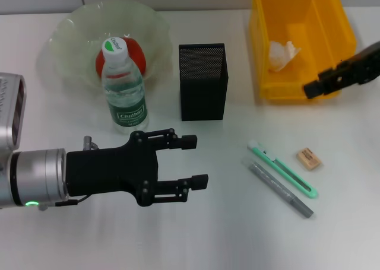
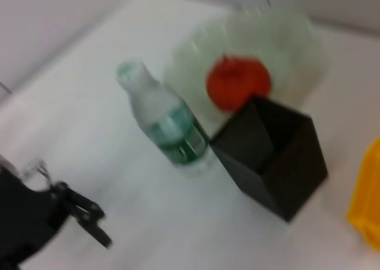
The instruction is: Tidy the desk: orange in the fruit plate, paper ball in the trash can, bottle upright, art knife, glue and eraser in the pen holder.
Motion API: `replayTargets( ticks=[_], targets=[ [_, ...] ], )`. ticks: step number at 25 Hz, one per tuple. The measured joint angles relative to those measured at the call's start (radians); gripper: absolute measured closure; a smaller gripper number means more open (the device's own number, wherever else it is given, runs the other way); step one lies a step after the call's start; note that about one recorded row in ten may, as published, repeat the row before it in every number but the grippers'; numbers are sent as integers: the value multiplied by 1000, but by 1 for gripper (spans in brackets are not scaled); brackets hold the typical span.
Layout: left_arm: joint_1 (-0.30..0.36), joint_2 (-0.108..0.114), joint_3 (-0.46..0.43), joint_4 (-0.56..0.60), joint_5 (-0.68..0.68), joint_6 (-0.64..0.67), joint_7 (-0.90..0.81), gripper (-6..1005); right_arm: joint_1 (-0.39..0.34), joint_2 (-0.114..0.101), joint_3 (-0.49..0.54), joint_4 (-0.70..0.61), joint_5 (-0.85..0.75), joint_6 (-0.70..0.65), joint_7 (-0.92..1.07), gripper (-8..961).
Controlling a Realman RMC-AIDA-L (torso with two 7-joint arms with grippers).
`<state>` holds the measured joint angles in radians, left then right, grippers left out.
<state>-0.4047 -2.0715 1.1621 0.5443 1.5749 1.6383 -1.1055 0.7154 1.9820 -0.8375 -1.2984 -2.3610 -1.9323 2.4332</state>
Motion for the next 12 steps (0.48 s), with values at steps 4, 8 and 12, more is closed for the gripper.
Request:
replayTargets(
  ticks=[4,8,12],
  targets=[
    [-1,-1,3,-1,-1,-2,5,268,151,-12,-85,211,-210,29,82,317],
    [-4,-2,5,-1,-1,-3,5,268,282,7,-144,417,-378,124,91,316],
    [-5,-3,6,-1,-2,-3,7,269,339,56,-216,483,-454,205,92,316]
  ],
)
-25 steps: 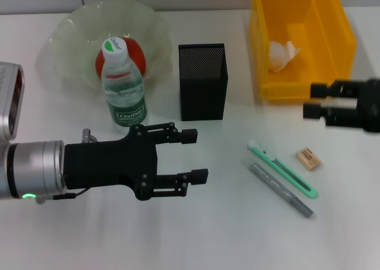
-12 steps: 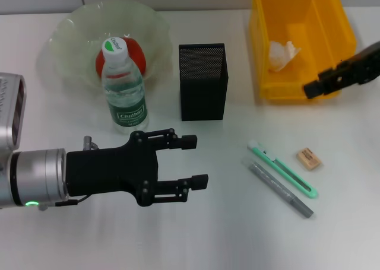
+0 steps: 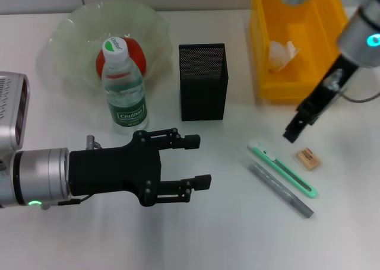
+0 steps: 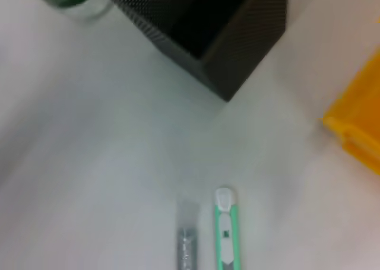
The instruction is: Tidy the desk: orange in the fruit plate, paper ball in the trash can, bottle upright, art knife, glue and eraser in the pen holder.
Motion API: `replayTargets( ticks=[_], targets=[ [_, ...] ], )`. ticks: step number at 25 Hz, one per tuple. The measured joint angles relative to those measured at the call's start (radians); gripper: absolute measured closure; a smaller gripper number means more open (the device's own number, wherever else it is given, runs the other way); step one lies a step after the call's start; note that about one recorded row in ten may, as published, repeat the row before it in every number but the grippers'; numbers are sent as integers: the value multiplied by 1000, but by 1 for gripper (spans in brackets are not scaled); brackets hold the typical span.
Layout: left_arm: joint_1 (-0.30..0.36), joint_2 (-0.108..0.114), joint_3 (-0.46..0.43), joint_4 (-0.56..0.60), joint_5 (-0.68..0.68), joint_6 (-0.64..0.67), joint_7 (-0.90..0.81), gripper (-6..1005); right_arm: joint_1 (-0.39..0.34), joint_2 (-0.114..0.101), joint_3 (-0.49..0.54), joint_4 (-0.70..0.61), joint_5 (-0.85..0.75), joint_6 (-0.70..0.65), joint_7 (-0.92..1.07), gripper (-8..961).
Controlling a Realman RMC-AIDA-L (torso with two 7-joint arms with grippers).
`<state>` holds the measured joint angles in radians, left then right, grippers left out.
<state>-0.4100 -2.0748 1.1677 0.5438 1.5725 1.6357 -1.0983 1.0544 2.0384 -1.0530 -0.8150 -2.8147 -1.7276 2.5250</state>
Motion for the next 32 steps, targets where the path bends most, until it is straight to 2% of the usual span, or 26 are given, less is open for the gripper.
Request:
replayTargets(
  ticks=[4,7,20,25,32],
  targets=[
    [1,-1,1,1,0,1,5,269,18,36,-87,13,-5,44,9,317],
    [2,-1,1,1,0,1,7,269,29,45,-125,47,1,75,26,317],
    [0,-1,1,-11,0,0,24,269,28,48,-149,128,50,143,28,318],
    [3,-2,-2,-12,0,2,25,269,23,50,-228,153,98,185,28,322],
    [3,-2,-1,-13,0,-1,25,270,24,51,-232,158,100,200,29,327]
  ],
)
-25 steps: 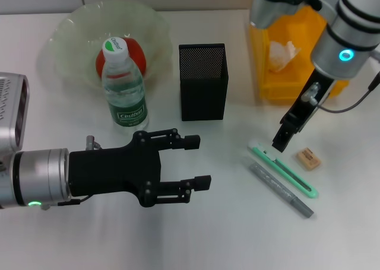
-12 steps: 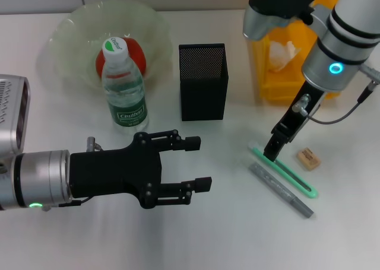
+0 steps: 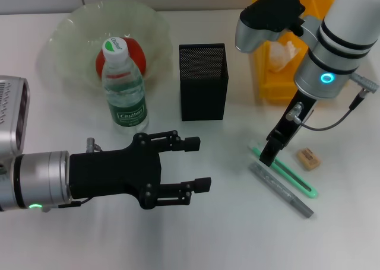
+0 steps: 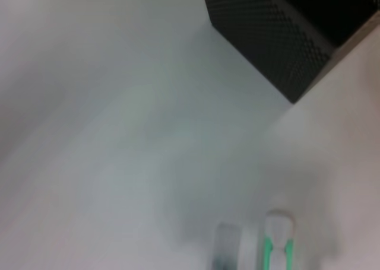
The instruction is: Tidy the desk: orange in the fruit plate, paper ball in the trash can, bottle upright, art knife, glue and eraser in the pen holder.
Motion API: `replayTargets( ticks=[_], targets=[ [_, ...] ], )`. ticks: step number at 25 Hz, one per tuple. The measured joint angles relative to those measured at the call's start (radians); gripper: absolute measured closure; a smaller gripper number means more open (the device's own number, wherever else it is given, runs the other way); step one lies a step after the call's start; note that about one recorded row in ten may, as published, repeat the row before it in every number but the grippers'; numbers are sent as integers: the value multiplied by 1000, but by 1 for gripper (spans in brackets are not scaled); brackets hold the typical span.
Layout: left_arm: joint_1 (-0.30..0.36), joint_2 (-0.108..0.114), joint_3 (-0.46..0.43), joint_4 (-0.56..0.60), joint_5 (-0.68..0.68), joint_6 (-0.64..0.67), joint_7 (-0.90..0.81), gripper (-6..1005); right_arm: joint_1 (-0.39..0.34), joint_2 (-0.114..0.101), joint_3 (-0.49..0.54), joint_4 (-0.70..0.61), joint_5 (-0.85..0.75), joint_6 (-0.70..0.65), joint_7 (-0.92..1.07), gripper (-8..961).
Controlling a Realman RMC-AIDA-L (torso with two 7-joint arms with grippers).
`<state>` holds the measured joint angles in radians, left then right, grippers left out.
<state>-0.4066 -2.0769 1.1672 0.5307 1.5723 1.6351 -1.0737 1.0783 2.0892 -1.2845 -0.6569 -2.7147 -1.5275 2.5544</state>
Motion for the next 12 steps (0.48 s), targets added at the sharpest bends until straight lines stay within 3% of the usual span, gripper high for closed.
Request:
replayTargets(
  ticks=[7,10,12],
  targets=[
    [-4,0,-8,-24,0,-1,23,270,-1,0,-1,15,9,9,-2,332],
    [-4,-1,-8,-25,0,-2,24,270,3,0,-1,29,9,17,-2,440],
    [-4,-1,-8,-25,0,-5,24,270,8,0,-2,47,10,28,-2,440]
  ],
)
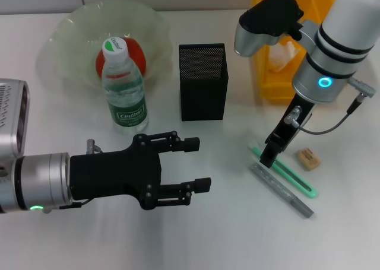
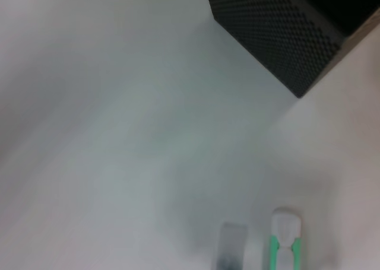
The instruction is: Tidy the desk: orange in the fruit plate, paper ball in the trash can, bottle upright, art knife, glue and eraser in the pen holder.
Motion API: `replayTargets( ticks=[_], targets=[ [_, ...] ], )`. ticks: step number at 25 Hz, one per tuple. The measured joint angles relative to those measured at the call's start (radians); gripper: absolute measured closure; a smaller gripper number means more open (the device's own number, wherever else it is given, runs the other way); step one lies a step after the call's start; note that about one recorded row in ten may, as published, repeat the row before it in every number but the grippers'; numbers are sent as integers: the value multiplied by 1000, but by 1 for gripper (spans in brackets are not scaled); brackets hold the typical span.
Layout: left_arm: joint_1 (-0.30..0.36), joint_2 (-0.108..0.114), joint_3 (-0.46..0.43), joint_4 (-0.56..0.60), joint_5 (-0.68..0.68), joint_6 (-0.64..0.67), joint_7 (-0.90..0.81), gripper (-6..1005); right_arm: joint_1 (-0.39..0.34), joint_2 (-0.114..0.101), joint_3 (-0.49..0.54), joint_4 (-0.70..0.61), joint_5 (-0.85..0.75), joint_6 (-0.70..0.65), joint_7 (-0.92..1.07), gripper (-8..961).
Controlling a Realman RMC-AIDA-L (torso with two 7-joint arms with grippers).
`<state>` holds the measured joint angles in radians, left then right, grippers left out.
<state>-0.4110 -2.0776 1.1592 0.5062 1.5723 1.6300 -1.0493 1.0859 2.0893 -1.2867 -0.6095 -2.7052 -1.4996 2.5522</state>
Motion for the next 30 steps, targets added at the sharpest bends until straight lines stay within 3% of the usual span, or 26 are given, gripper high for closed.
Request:
replayTargets(
  ticks=[26,30],
  targets=[
    [-3,1,1,-13,0,-16,8,271,-2,3,-34,16,4,29,-1,491],
    [-3,1,3,-14,0,-16,11,271,-4,3,-100,19,58,31,-1,509]
  ],
)
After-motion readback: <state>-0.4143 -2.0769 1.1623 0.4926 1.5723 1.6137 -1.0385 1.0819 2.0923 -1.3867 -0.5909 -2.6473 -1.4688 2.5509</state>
